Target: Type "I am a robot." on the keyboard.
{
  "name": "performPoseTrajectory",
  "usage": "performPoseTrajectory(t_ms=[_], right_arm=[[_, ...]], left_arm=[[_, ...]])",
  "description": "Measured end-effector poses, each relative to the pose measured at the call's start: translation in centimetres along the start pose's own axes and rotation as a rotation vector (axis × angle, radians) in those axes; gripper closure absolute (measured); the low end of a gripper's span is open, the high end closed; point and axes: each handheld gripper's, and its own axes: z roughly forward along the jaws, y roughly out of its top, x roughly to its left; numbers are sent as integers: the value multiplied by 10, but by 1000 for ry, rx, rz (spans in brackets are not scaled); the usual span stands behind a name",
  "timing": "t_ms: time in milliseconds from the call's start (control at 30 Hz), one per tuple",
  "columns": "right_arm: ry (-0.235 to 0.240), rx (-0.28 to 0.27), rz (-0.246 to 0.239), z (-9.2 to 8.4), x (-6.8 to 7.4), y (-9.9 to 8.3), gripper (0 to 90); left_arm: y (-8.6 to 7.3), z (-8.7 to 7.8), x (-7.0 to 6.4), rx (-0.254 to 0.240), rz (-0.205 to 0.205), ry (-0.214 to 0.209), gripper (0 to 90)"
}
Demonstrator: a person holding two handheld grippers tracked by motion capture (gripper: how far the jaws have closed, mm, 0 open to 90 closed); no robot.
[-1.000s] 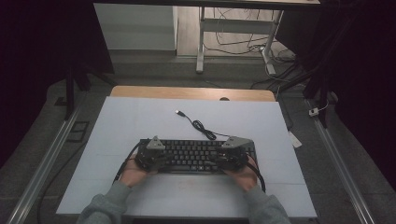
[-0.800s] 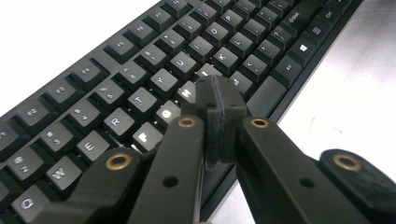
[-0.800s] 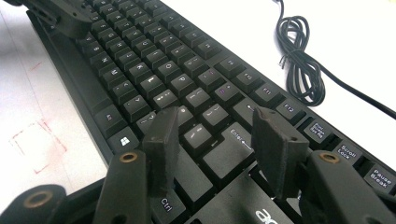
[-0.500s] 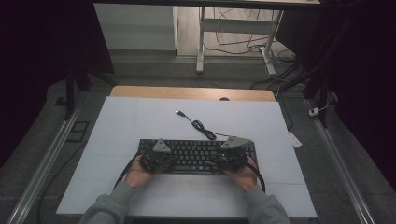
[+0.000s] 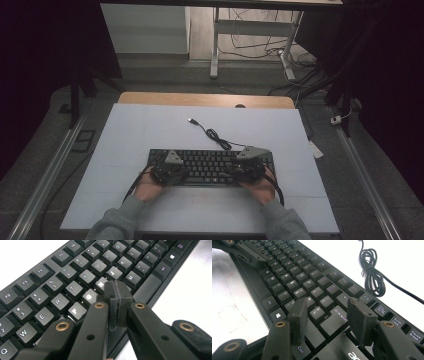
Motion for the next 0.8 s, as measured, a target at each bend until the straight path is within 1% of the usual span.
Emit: performPoseTrajectory(t_ms=[67,100,167,267,400,467,567,700,800], right_arm=[[0,-2,-1,0,0,0,511],[0,-2,0,0,0,0,511],[-1,-3,0,0,0,0,511],[-2,-4,1,-1,0,0,511],[-3,-5,0,-1,0,0,511],[-2,-4,-1,0,0,0,510],[-2,-1,0,0,-1,0,510],[-4,-6,-1,-2,-1,0,510],[-2,-6,2,-1,-1,0,507]], left_arm=[[-1,1,0,2,-2,1,883],[-1,3,0,12,2,6,884],[-1,3,-1,4,-1,4,888],[-1,2,-1,1,1,11,888],[0,-5,1,-38,-7,19,882],[0,-10,4,-64,-20,21,857],[0,-18,9,-100,-48,33,768],[-2,-30,15,-143,-87,53,584],[-4,-37,21,-169,-125,67,483]])
